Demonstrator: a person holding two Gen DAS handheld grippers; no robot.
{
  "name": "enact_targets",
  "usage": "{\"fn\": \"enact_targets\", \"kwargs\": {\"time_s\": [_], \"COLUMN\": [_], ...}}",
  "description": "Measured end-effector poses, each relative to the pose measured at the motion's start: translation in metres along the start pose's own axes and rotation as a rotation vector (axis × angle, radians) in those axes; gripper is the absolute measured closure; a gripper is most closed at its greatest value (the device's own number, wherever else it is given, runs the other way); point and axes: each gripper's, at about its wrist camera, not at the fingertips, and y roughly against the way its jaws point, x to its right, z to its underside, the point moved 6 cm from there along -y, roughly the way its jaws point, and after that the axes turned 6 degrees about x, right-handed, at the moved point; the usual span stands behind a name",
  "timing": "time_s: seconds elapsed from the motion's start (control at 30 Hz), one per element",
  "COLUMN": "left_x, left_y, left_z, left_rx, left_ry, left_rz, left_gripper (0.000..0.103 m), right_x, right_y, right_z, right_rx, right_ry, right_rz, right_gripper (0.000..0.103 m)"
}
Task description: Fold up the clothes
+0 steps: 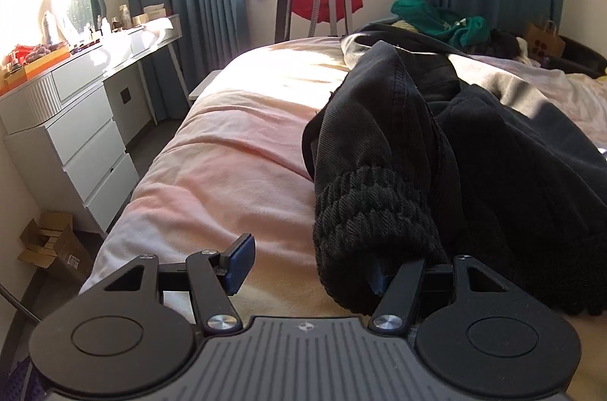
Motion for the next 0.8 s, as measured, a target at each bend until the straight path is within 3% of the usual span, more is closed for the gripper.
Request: {"fn": "enact_targets", "kwargs": {"time_s": [0.1,0.2,0.37,0.4,0.43,0.5,0.67,0.8], "left_x": [0.009,0.013,-0.002,-0.004,-0.007,-0.01,-0.03,-0.086], "left_y": [-0.003,-0.005,-0.024,-0.028,-0.031,-0.035,-0.015,-0.007], "left_z": [0.009,0.003,-0.012,-0.017,-0.022,-0.036,-0.096,-0.152], "left_rx": [0.003,0.061,0.084,0.09,0.096,0.1,0.258,0.288], "left_ry": [-0.074,-0.103,0.031,0.073,0.115,0.185,0.259,0.326], "left_rz": [0.019,-0.021,-0.134,-0.134,-0.133,-0.125,-0.139,-0.154], "left_gripper": [0.041,0.041,0.043,0.055,0.09,0.095,0.095,0.095], "right_x": [0.004,0.004,-0.004,-0.005,-0.007,-0.011,-0.038,-0.083], "right_y": [-0.001,-0.002,-0.003,-0.002,-0.001,0.003,0.017,0.018], "right_z": [-0.002,-0.001,0.008,0.008,0.008,0.006,0.003,-0.01], "right_rx": [0.02,0.042,0.049,0.051,0.055,0.076,0.123,0.154], "right_ry": [-0.05,-0.062,-0.011,-0.003,-0.012,-0.034,-0.059,-0.114], "right_rz": [-0.004,0.011,0.009,0.001,-0.016,-0.064,-0.188,-0.299], "right_gripper": [0.081,0.08,0.08,0.08,0.08,0.081,0.081,0.081]}}
